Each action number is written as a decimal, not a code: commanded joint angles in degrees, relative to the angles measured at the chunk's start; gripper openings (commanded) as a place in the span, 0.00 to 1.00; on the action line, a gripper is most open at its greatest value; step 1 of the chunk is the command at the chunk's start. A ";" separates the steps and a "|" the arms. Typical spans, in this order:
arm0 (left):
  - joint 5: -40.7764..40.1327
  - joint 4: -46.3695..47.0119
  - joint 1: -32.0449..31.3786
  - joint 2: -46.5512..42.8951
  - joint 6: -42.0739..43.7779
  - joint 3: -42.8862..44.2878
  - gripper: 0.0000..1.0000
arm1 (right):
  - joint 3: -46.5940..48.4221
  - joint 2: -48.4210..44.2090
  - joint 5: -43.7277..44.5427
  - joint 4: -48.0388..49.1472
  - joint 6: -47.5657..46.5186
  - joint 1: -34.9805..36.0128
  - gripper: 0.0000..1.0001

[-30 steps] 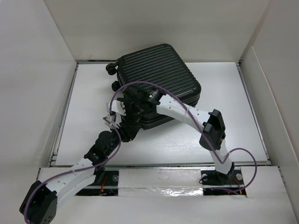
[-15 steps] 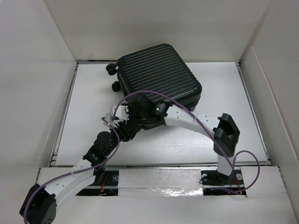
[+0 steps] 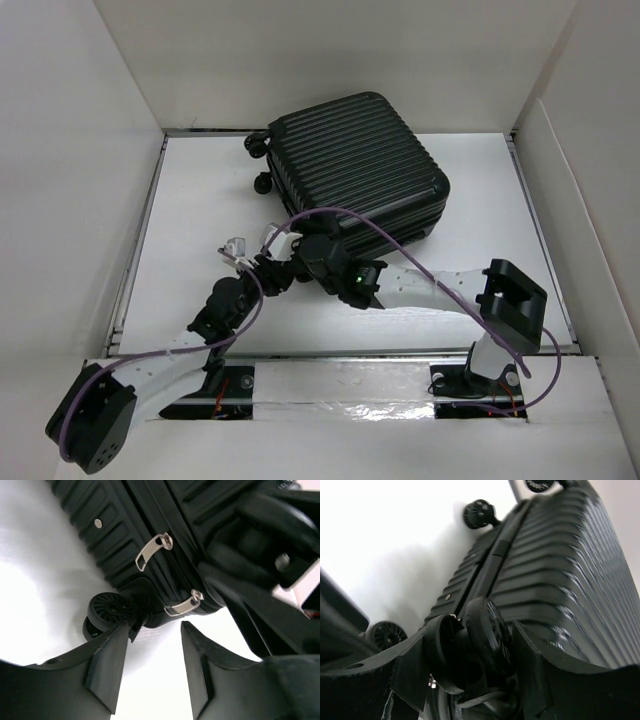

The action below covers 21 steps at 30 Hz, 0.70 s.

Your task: Pack the luggage

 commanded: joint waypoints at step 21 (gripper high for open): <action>-4.35 46.37 -11.14 27.87 10.56 -3.53 0.28 | 10.71 -7.10 -3.73 0.69 29.69 -1.95 0.00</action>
